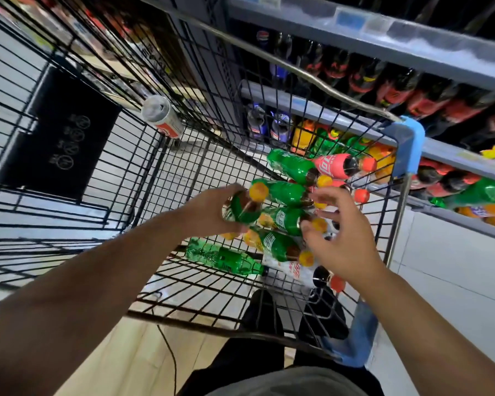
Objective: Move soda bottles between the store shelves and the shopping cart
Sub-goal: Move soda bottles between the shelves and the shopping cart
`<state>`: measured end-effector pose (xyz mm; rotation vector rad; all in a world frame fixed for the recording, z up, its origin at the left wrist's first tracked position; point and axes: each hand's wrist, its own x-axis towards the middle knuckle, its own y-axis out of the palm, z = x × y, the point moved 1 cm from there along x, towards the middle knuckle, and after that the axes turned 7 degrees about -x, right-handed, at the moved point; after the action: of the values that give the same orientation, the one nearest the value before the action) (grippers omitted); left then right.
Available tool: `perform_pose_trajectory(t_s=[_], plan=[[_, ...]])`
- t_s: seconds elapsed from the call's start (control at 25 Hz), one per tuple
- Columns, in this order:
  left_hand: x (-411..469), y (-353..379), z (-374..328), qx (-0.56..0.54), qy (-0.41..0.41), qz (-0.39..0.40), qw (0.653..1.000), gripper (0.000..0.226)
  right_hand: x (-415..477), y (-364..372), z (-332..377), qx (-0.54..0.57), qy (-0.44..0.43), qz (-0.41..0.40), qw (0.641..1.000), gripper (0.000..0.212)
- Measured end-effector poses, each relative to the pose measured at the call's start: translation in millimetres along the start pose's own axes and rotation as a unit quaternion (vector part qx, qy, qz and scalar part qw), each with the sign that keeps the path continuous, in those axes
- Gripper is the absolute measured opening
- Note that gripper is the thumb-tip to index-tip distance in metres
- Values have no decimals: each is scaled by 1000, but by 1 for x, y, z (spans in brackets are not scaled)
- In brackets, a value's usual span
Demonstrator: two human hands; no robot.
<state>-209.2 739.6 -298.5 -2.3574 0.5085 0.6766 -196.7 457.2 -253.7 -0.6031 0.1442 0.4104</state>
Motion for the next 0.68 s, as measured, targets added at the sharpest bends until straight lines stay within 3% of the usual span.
perform_pose_trajectory(t_s=[0.16,0.4,0.52,0.68], plan=[[-9,-6,-46,-9,54,-25,998,80,9,15,19,74,-2,63,995,69],[-4,14,-66,14,119,-49,992,87,13,23,28,126,-27,13,992,53],[9,10,-33,-5,36,7,999,102,9,19,18,121,-4,12,993,50],[18,9,28,199,-118,157,960,86,6,8,3,123,33,-7,992,49]])
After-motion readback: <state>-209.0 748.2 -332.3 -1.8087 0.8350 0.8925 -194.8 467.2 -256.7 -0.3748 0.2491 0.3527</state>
